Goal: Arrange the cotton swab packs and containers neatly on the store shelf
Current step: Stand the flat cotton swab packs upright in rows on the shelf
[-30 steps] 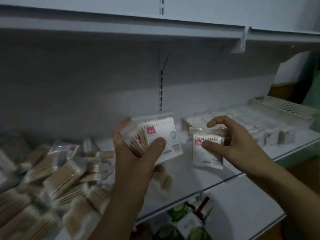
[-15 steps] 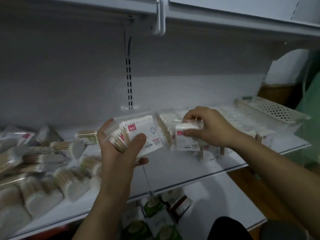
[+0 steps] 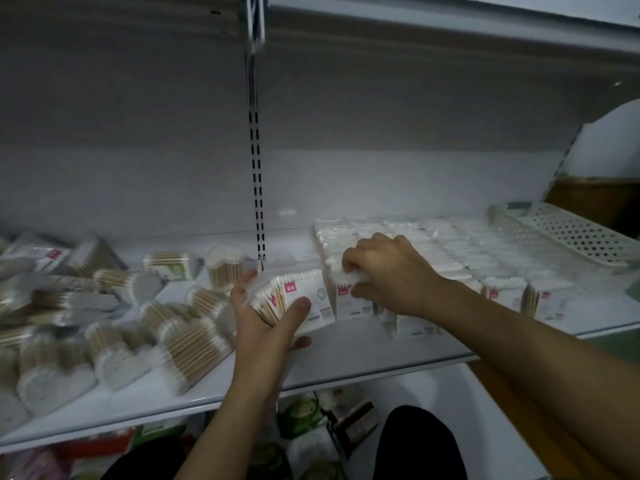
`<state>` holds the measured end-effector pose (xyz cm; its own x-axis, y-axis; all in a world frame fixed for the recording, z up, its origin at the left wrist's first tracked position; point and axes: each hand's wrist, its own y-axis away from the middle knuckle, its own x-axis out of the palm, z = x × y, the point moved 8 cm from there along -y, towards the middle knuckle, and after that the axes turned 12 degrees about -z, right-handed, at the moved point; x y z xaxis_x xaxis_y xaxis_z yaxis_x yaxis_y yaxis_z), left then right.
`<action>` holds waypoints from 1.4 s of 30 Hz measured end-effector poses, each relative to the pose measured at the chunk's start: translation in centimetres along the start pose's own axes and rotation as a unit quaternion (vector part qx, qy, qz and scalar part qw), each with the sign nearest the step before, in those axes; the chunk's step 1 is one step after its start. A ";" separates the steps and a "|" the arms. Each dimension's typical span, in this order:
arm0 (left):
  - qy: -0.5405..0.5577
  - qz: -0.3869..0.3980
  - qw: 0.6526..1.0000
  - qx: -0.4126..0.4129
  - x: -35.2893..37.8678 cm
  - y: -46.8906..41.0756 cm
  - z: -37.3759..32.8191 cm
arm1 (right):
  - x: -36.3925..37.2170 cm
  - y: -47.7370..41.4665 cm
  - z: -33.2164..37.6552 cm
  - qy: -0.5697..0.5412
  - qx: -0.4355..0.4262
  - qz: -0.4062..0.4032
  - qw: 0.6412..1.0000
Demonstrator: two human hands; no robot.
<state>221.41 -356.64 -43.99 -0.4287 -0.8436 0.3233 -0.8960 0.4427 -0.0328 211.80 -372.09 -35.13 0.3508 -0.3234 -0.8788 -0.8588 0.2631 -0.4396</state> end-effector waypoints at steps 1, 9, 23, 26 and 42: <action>0.001 0.002 1.000 -0.002 0.0 0.0 0.1 | 0.2 0.1 0.0 0.000 0.001 0.006 1.000; 0.048 0.031 0.997 -0.055 0.3 -0.5 0.9 | 0.7 -0.5 -0.3 0.027 0.002 0.001 1.000; 0.018 0.067 0.997 -0.020 -0.3 -1.1 1.6 | -1.4 1.4 3.6 -0.406 0.080 -0.034 0.910; 0.033 0.041 0.998 -0.028 -0.6 -1.5 1.9 | -2.3 2.0 1.4 -0.453 0.103 -0.047 0.884; 0.028 0.023 0.999 -0.006 -1.0 -1.7 1.9 | -0.2 1.9 -1.0 -0.061 0.013 -0.037 0.997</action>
<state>223.13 -357.12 -46.08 -0.4609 -0.8043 0.3750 -0.8743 0.4841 -0.0364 209.68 -372.47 -35.60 0.4569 -0.2310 -0.8590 -0.8193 0.2667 -0.5076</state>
